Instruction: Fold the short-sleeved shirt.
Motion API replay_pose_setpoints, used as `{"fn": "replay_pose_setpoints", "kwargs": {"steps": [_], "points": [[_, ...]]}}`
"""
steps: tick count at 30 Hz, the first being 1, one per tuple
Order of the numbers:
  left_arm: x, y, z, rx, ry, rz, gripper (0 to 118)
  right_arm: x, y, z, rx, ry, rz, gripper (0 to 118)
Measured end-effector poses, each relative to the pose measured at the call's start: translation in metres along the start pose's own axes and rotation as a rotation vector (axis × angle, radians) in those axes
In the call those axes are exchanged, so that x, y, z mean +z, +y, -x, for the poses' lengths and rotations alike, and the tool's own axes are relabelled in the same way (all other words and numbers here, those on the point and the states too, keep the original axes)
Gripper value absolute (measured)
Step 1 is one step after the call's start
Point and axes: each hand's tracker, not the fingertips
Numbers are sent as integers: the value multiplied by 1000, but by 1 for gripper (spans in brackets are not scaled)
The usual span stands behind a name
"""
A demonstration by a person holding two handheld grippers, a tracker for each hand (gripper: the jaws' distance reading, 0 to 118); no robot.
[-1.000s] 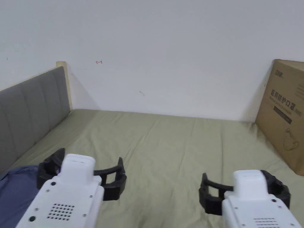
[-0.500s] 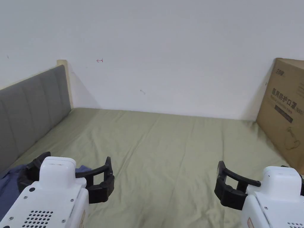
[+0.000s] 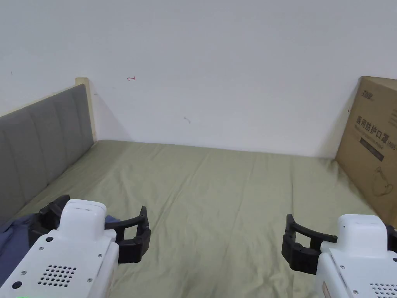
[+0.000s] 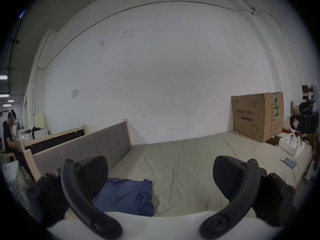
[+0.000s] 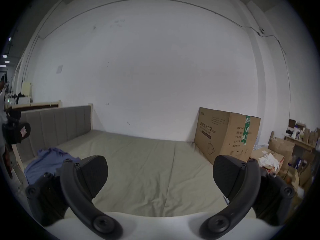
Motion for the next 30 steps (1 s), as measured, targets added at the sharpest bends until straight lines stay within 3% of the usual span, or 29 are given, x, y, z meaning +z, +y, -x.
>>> {"fn": "replay_pose_setpoints", "kwargs": {"steps": [1, 2, 3, 5, 7, 8, 9, 10, 11, 16, 18, 21, 23, 24, 27, 30], "points": [[-2, -1, -1, -27, -4, 16, 118, -2, -1, 2, 31, 9, 6, 118], [-7, -3, -4, -90, -11, 52, 118, -7, -4, 9, 120, -3, 29, 118], [-16, -8, -11, -195, -25, 136, 118, -22, -11, 23, 298, -24, 135, 118], [-31, -32, -30, -400, -87, 257, 118, -50, -46, 49, 729, -1, 379, 118], [-36, -76, -58, -868, -22, 220, 118, -62, -111, 74, 1227, -111, 316, 118], [-33, -93, -66, -1036, -26, 185, 118, -59, -133, 76, 1377, -128, 213, 118], [-27, -102, -67, -1068, -42, 128, 118, -52, -143, 75, 1423, -92, 151, 118], [-19, -105, -67, -1029, -70, 87, 118, -48, -144, 78, 1372, -45, 173, 118], [-15, -102, -66, -899, -118, 117, 118, -46, -137, 80, 1263, -14, 224, 118], [-32, -73, -27, -221, -168, 371, 118, -37, -87, 60, 640, 180, 321, 118], [-35, -70, -3, -46, -124, 387, 118, -29, -67, 49, 380, 210, 293, 118], [-19, -54, 42, 243, -40, 296, 118, -8, -41, 15, -102, 390, 111, 118], [-1, -43, 66, 318, 29, 159, 118, 0, -30, 2, -289, 363, 60, 118], [6, -38, 76, 305, 88, 102, 118, 2, -26, -3, -337, 339, 5, 118], [24, -26, 94, 209, 217, 0, 118, 1, -10, -7, -355, 220, -63, 118], [40, -19, 104, 104, 248, -78, 118, -3, 5, 6, -328, 239, -57, 118]]}}
